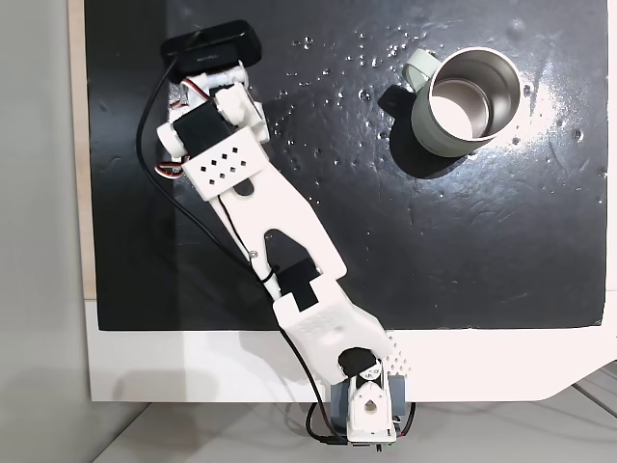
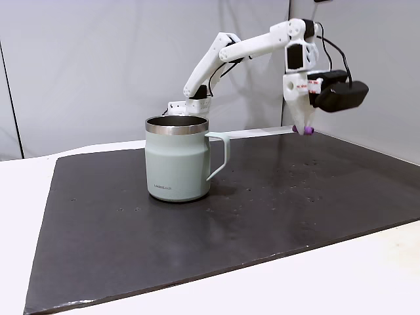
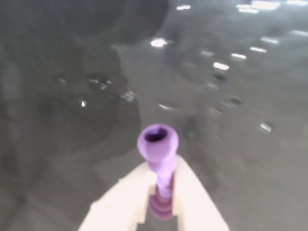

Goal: Grasp a pengrip and put it in the cup.

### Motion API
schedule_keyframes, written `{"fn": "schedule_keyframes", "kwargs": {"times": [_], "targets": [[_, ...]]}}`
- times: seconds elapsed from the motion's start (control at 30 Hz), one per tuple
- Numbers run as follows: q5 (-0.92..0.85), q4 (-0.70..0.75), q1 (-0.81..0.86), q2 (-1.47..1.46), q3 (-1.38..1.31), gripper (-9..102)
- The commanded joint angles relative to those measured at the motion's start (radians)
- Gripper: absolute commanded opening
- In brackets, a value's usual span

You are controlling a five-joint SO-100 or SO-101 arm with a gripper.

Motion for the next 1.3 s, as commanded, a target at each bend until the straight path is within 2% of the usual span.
{"fn": "schedule_keyframes", "kwargs": {"times": [0.0, 0.27, 0.6, 0.87, 1.07, 1.2, 1.27], "targets": [[0.021, 0.055, 0.121, 0.146, -0.097, 0], [-0.034, 0.055, 0.420, 0.351, 0.017, 0], [-0.189, 0.048, 0.706, 0.334, -0.063, 0], [-0.241, 0.048, 0.793, 0.155, -0.261, 0], [-0.239, 0.052, 0.788, 0.121, -0.273, 0], [-0.239, 0.054, 0.795, 0.118, -0.258, 22], [-0.239, 0.054, 0.801, 0.114, -0.258, 26]]}}
